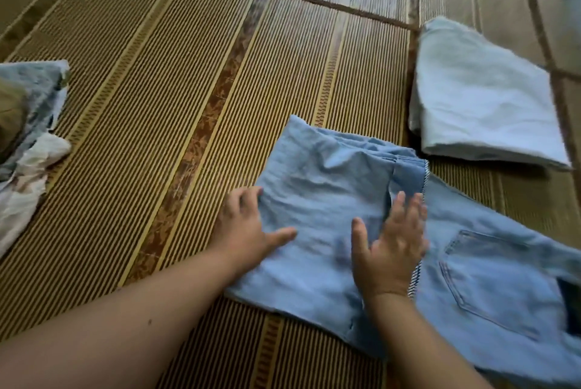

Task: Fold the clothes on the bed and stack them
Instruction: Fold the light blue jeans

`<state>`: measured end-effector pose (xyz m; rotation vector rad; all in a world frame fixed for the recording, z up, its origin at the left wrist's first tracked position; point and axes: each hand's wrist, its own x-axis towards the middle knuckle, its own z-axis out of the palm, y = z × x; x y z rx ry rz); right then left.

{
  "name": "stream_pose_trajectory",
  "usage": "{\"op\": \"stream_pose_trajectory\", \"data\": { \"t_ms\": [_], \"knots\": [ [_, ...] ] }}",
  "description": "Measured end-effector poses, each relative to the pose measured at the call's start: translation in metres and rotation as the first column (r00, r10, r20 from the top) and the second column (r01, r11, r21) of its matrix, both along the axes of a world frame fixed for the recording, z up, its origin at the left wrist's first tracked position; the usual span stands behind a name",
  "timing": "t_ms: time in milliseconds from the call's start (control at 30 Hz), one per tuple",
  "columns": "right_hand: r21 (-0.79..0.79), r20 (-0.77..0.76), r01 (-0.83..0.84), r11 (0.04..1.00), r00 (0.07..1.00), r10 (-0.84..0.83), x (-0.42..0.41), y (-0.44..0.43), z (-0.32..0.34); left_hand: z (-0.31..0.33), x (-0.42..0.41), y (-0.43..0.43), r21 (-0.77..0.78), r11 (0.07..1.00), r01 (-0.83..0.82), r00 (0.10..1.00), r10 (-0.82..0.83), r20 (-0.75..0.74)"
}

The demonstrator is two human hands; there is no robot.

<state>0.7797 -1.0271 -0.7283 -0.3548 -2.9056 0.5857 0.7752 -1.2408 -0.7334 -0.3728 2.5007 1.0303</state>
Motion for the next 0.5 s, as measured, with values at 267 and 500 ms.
{"op": "stream_pose_trajectory", "data": {
  "t_ms": [267,500],
  "knots": [
    [-0.138,0.634,-0.127,0.982,0.751,0.186,-0.019,0.01,-0.009,0.046,-0.036,0.002,0.353,0.922,-0.16,0.949,0.045,0.311],
    [-0.91,0.282,0.201,0.363,0.941,0.185,-0.029,-0.014,0.105,0.144,-0.031,0.086,0.542,0.787,0.295,0.902,-0.417,0.114]
  ]
}}
